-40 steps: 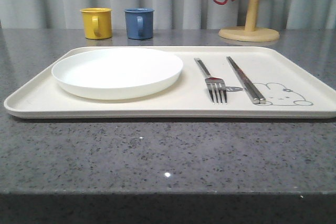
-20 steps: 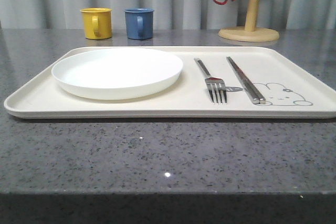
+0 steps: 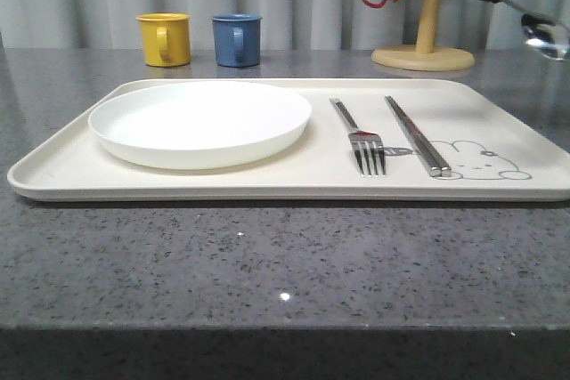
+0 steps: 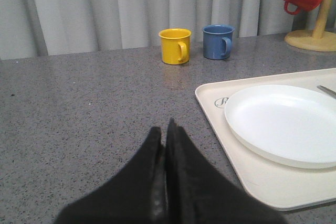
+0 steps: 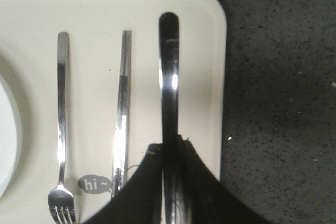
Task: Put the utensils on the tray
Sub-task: 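Lower the spoon onto the tray beside the chopsticks and release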
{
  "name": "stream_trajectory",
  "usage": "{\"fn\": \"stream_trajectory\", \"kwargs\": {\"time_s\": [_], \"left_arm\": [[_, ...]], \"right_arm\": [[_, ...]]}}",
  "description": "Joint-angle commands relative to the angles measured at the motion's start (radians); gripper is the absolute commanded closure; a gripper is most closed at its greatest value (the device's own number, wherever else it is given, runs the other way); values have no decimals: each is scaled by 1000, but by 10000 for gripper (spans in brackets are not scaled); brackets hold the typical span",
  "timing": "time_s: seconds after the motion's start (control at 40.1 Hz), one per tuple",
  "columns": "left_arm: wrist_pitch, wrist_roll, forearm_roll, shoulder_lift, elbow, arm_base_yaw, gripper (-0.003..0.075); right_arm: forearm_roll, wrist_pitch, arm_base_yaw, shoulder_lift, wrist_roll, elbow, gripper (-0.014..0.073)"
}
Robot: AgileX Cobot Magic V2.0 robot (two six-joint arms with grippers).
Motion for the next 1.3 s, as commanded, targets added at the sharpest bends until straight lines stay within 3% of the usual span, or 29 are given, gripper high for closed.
{"fn": "stream_trajectory", "kwargs": {"time_s": [0.0,0.399,1.273], "left_arm": [[-73,-9,-12,11,-27,0,738],[-73,-9,-12,11,-27,0,738],[-73,-9,-12,11,-27,0,738]], "right_arm": [[-3,89,13,-16,20,-26,610],[14,90,14,104,44,-4,610],[-53,43,13,146,55,57,602]]}}
